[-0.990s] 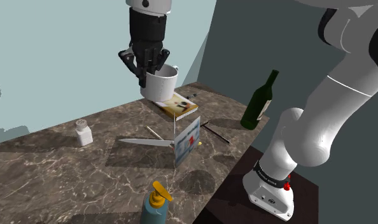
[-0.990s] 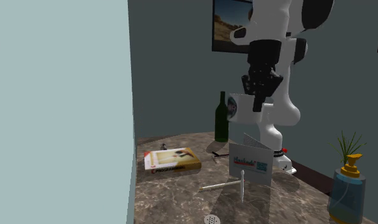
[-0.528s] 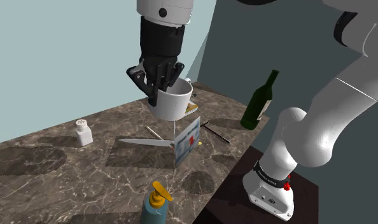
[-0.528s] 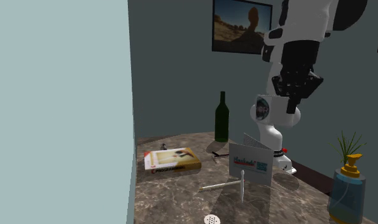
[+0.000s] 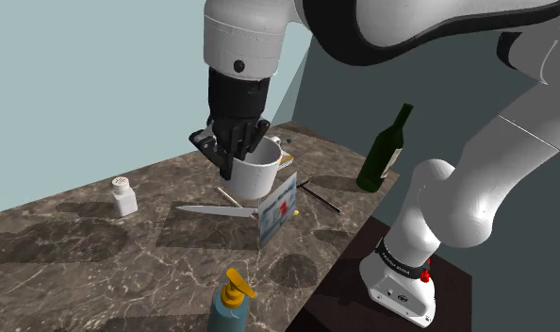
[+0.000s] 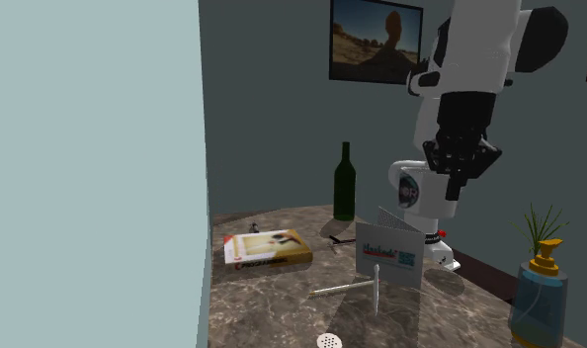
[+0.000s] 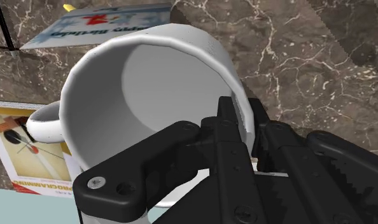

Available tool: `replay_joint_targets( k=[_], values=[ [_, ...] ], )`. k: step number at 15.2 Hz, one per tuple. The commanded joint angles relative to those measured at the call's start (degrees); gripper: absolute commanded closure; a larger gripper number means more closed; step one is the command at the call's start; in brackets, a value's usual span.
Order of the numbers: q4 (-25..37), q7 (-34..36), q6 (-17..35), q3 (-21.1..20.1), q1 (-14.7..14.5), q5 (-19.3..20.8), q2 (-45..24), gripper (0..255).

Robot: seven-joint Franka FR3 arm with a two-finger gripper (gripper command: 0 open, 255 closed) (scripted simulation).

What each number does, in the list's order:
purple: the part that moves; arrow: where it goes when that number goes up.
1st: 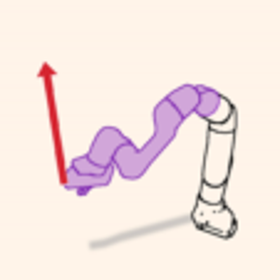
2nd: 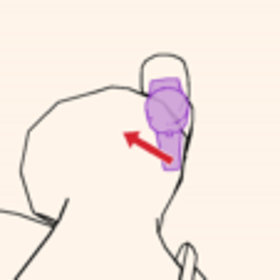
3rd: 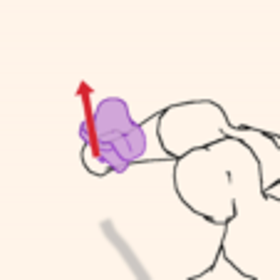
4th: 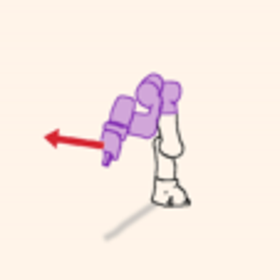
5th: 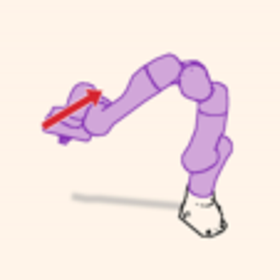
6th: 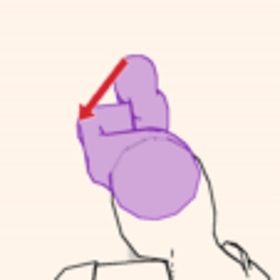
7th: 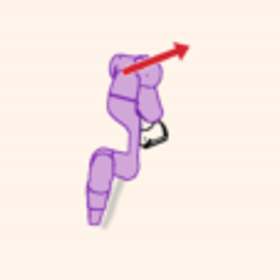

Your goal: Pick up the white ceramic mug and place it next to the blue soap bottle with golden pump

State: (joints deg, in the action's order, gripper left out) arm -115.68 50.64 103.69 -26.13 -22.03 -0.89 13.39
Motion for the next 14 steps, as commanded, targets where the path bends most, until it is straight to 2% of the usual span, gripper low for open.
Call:
replay_joint_targets(
  k=[1, 14],
  values=[
    [-1.43, 0.08, 1.56, -0.07, -0.02, 0.03, -0.11, 255],
    [-9.73, 1.33, 11.56, -0.92, -0.12, 0.72, -2.01, 255]
  ],
)
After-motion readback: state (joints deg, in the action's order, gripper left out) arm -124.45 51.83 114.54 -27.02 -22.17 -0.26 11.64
